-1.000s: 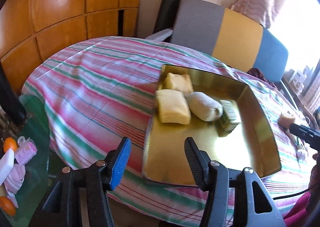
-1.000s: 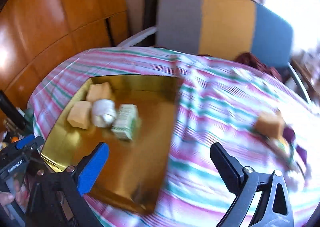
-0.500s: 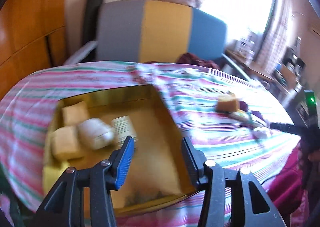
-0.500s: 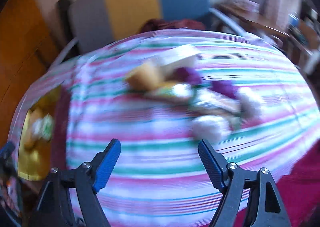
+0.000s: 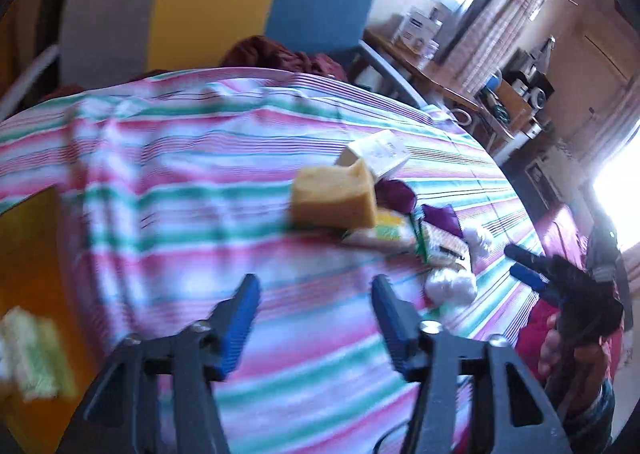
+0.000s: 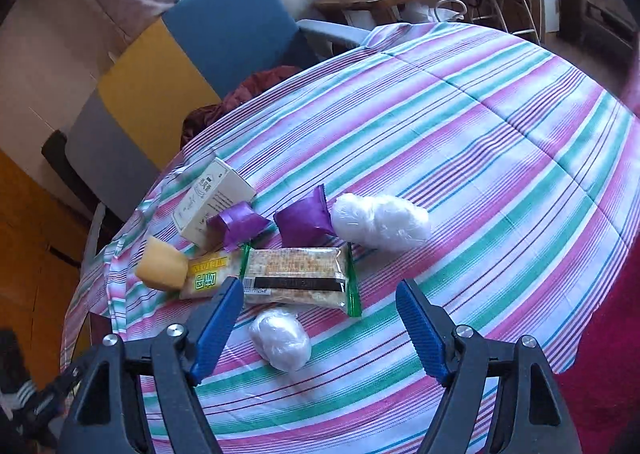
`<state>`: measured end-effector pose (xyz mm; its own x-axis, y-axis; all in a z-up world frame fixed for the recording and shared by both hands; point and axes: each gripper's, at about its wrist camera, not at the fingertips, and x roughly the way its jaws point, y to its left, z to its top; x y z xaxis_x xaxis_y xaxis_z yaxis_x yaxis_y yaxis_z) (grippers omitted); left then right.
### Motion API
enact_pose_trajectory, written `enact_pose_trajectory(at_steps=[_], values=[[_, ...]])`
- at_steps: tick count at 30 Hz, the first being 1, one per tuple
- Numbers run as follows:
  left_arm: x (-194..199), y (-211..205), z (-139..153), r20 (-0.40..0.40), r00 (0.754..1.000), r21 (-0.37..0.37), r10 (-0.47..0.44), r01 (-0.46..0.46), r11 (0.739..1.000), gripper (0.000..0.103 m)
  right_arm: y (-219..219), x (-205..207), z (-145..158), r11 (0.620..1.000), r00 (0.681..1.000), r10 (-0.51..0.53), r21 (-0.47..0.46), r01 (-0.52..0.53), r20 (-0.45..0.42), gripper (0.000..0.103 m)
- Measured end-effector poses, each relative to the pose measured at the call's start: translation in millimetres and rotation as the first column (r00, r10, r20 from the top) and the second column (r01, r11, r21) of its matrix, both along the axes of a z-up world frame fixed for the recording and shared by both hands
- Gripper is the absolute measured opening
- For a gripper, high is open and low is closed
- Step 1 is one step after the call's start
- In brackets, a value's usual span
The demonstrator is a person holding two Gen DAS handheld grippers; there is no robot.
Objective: Organize objects
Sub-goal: 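Move both grippers back toward the remaining items on the cloth, then close the left gripper on the yellow sponge and lift it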
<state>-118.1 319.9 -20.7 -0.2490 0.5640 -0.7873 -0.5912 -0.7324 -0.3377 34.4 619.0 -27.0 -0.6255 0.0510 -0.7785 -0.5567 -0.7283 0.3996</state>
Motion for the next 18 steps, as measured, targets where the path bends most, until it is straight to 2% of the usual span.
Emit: enact_pose_trajectory(at_steps=[1,4,7,10,12,14,15,16,18], values=[[-5.1,13.6,-3.7,-0.024,0.999,-0.015,-0.034,0.034,0.999,0.078,-2.6,-2.0,-0.8,1.000,1.000,0.019,-0.007,-0.019,-0.001,0.080],[-21.7,40.9,-11.4,-0.029,0.994,-0.023,-0.106,0.105,0.994,0.084,-10.9,-6.2,-1.9,0.998,0.998,0.067,-0.005,-0.067,-0.005,0.080],[-43.3,61.7,-20.7,0.015,0.993,-0.013,-0.114,0.115,0.993,0.089,-14.7,-7.8,-6.1,0.995,0.995,0.100,-0.017,-0.100,-0.014,0.081],[-59.3,78.5,-31.4,0.077,0.990,-0.005,-0.116,0.117,0.993,0.098,-11.6,-6.5,-7.2,0.997,0.997,0.070,-0.013,-0.070,-0.015,0.082],[-68.0,87.0,-38.1,0.075,0.991,-0.010,-0.115,0.116,0.993,0.098,-8.3,-8.8,-11.1,0.997,0.998,0.062,-0.035,-0.062,-0.005,0.082],[-76.3,95.6,-48.9,0.097,0.989,-0.023,-0.109,0.111,0.994,0.094,-8.1,-9.6,-13.4,0.996,0.998,0.068,-0.058,-0.068,-0.001,0.082],[-76.1,96.8,-50.9,0.098,0.989,-0.018,-0.109,0.111,0.994,0.076,-9.1,-10.1,-11.6,0.996,0.997,0.076,-0.052,-0.077,-0.009,0.082],[-74.2,95.6,-53.8,0.079,0.992,-0.024,-0.095,0.097,0.995,0.074,-11.1,-10.9,-9.4,0.996,0.996,0.085,-0.032,-0.085,-0.014,0.082],[-71.0,88.4,-54.2,0.083,0.994,0.008,-0.078,0.078,0.997,0.071,-14.8,-10.6,-5.4,0.995,0.995,0.096,-0.005,-0.096,-0.018,0.082]])
